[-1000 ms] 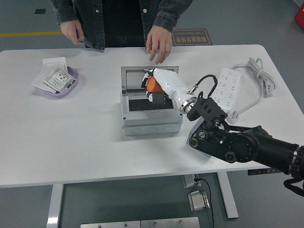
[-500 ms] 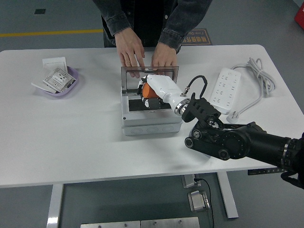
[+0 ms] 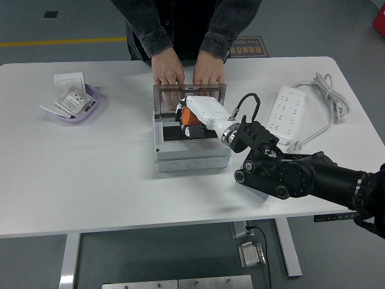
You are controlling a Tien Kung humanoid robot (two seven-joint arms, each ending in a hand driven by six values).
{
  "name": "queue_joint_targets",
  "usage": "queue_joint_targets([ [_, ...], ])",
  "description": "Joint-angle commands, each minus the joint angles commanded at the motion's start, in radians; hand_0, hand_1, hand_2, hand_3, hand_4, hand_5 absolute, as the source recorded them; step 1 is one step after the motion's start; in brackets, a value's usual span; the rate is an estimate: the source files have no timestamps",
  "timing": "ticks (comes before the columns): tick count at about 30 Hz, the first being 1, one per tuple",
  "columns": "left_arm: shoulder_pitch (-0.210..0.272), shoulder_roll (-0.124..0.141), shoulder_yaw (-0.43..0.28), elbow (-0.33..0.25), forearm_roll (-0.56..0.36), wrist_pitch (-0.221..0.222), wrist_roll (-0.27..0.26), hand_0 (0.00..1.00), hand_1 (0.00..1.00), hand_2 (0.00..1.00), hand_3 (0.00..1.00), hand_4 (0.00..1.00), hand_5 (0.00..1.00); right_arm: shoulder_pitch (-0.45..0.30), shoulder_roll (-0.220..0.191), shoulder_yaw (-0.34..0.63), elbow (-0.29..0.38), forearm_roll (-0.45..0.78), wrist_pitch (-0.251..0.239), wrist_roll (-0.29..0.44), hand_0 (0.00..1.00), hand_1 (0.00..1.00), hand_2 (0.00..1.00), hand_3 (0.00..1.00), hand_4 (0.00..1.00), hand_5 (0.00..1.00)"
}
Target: Pick up the cylinder from the cube,place it in the box,flap close box
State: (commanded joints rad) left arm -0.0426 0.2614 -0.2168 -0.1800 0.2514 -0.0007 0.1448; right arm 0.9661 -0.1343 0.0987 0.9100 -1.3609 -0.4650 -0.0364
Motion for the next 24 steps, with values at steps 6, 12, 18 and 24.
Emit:
queue_joint_targets([
  [6, -0.004, -0.001, 0.008, 0.0, -0.007, 0.001, -0.002, 0.654, 0.706, 0.605, 0.595, 0.617, 0.207, -0.002, -0.003, 0.007, 0.007, 0.0, 0.007, 0.003, 0.254, 0.4, 0.58, 0.645, 0.667, 0.244],
  [12, -0.008, -0.002, 0.031, 0.0, -0.026, 0.001, -0.006, 0.654, 0.706, 0.605, 0.595, 0.614, 0.205, -0.006, -0.006, 0.01, 0.007, 0.009, 0.006, 0.009, 0.608, 0.601, 0.632, 0.656, 0.886, 0.386],
  [18, -0.01, -0.004, 0.051, 0.0, -0.042, 0.001, -0.008, 0.654, 0.705, 0.604, 0.594, 0.609, 0.202, -0.012, -0.005, 0.011, 0.004, 0.018, 0.002, 0.016, 0.654, 0.612, 0.634, 0.659, 0.908, 0.414],
  [24, -0.008, -0.009, 0.05, 0.0, -0.036, 0.001, -0.006, 0.654, 0.706, 0.601, 0.591, 0.605, 0.202, -0.028, -0.019, 0.035, 0.017, 0.006, -0.001, 0.017, 0.673, 0.611, 0.631, 0.661, 0.912, 0.428],
])
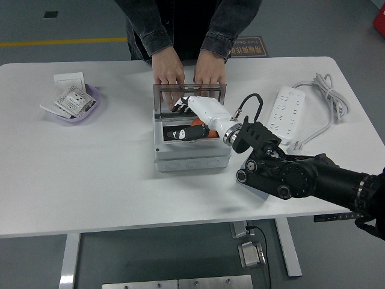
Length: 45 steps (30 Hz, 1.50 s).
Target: Pick up the cylinder from the cube,place it in the box,flap close box
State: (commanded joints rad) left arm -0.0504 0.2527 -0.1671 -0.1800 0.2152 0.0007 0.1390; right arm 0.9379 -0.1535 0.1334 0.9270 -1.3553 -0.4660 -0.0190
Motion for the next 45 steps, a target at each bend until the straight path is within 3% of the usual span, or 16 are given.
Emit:
queue_joint_targets([
  [5, 0.004, -0.004, -0.012, 0.0, 0.012, 0.001, 0.003, 0.654, 0.705, 0.6, 0.591, 0.602, 0.2, -0.043, -0.055, 0.089, 0.086, -0.064, 0.013, -0.026, 0.677, 0.607, 0.625, 0.661, 0.922, 0.446],
  [14, 0.01, -0.009, -0.042, 0.0, 0.042, 0.001, 0.01, 0.654, 0.705, 0.599, 0.589, 0.599, 0.199, -0.135, -0.211, 0.292, 0.325, -0.12, 0.085, -0.094, 0.682, 0.603, 0.621, 0.661, 0.925, 0.451],
  [20, 0.011, -0.009, -0.033, 0.0, 0.036, 0.001, 0.01, 0.653, 0.705, 0.596, 0.589, 0.59, 0.191, -0.125, -0.241, 0.414, 0.458, -0.127, 0.101, -0.107, 0.67, 0.588, 0.619, 0.66, 0.925, 0.461],
  [22, 0.011, -0.009, -0.027, 0.0, 0.03, 0.001, 0.009, 0.654, 0.702, 0.595, 0.59, 0.579, 0.177, -0.112, -0.239, 0.432, 0.47, -0.126, 0.105, -0.108, 0.633, 0.567, 0.616, 0.654, 0.922, 0.461],
  [27, 0.012, -0.009, -0.019, 0.0, 0.024, 0.0, 0.011, 0.654, 0.702, 0.595, 0.59, 0.579, 0.177, -0.066, -0.218, 0.435, 0.425, -0.107, 0.108, -0.104, 0.633, 0.567, 0.616, 0.654, 0.922, 0.461],
  [45, 0.003, -0.007, 0.025, 0.0, -0.011, 0.0, 0.007, 0.652, 0.702, 0.592, 0.588, 0.572, 0.167, 0.085, -0.075, 0.257, 0.106, 0.053, 0.103, -0.065, 0.632, 0.572, 0.61, 0.65, 0.908, 0.462],
])
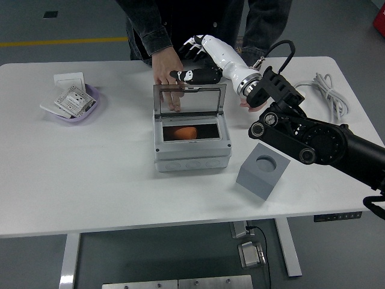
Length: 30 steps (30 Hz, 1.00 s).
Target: Pick up the cylinder from the cube,place it in the box,flap close box
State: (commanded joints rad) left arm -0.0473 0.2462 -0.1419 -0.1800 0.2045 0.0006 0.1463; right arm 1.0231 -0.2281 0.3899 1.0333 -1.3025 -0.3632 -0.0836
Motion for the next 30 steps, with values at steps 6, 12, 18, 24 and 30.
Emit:
queue_joint_targets([
  [6, -0.004, 0.001, 0.032, -0.001, -0.028, 0.0, -0.006, 0.652, 0.702, 0.592, 0.588, 0.573, 0.165, 0.034, 0.043, -0.072, -0.112, 0.08, -0.001, 0.018, 0.634, 0.575, 0.61, 0.652, 0.903, 0.467],
  [12, -0.008, 0.003, 0.039, -0.001, -0.035, 0.0, -0.008, 0.652, 0.701, 0.592, 0.588, 0.573, 0.161, 0.043, 0.075, -0.149, -0.201, 0.159, -0.008, 0.037, 0.645, 0.587, 0.611, 0.658, 0.9, 0.471],
  [18, -0.008, 0.001, 0.045, -0.001, -0.042, 0.0, -0.011, 0.652, 0.701, 0.592, 0.588, 0.573, 0.162, 0.021, 0.069, -0.181, -0.202, 0.172, -0.016, 0.045, 0.648, 0.596, 0.618, 0.661, 0.904, 0.497],
  [24, -0.006, 0.001, 0.057, 0.0, -0.057, 0.002, -0.016, 0.652, 0.701, 0.592, 0.588, 0.573, 0.161, -0.013, 0.016, -0.166, -0.102, 0.099, -0.023, 0.033, 0.649, 0.594, 0.616, 0.662, 0.901, 0.499],
  [30, -0.006, 0.001, 0.089, -0.002, -0.09, 0.003, -0.027, 0.653, 0.701, 0.591, 0.587, 0.571, 0.16, -0.057, -0.057, -0.143, 0.028, 0.018, -0.029, 0.017, 0.649, 0.591, 0.616, 0.661, 0.894, 0.488],
])
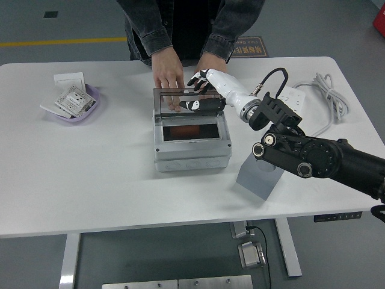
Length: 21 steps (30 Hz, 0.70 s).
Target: Pick up the cylinder from the cube,place it in the box,flap close box
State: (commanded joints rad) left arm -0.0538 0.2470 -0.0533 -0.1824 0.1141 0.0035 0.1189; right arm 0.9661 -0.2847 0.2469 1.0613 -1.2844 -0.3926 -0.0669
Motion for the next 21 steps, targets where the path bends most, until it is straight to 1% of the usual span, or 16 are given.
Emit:
queue_joint_targets([
  [1, 0.0, 0.0, 0.005, -0.001, -0.006, 0.0, -0.002, 0.652, 0.701, 0.591, 0.587, 0.57, 0.159, -0.009, -0.014, 0.0, 0.029, -0.011, -0.002, -0.002, 0.648, 0.587, 0.615, 0.661, 0.89, 0.492],
  [4, 0.001, -0.001, 0.015, -0.001, -0.016, 0.001, -0.005, 0.652, 0.701, 0.591, 0.587, 0.57, 0.159, -0.027, -0.038, -0.003, 0.089, -0.034, -0.004, -0.006, 0.648, 0.587, 0.615, 0.661, 0.89, 0.492],
  [8, 0.001, -0.001, 0.026, -0.002, -0.029, 0.002, -0.01, 0.652, 0.701, 0.591, 0.588, 0.569, 0.157, -0.049, -0.059, -0.01, 0.154, -0.039, -0.011, -0.005, 0.63, 0.583, 0.614, 0.661, 0.888, 0.491],
  [18, 0.003, -0.001, 0.048, -0.001, -0.057, 0.001, -0.017, 0.652, 0.701, 0.59, 0.587, 0.567, 0.156, -0.089, -0.079, -0.022, 0.197, -0.032, -0.021, 0.004, 0.628, 0.582, 0.612, 0.665, 0.889, 0.498],
  [19, 0.003, -0.001, 0.048, -0.001, -0.057, 0.001, -0.017, 0.652, 0.701, 0.591, 0.588, 0.569, 0.157, -0.091, -0.081, -0.021, 0.199, -0.033, -0.021, 0.005, 0.602, 0.579, 0.613, 0.669, 0.898, 0.528],
  [21, 0.004, -0.001, 0.05, -0.001, -0.059, 0.001, -0.018, 0.652, 0.701, 0.591, 0.588, 0.569, 0.157, -0.096, -0.084, -0.013, 0.201, -0.036, -0.02, 0.003, 0.602, 0.579, 0.613, 0.669, 0.898, 0.528],
])
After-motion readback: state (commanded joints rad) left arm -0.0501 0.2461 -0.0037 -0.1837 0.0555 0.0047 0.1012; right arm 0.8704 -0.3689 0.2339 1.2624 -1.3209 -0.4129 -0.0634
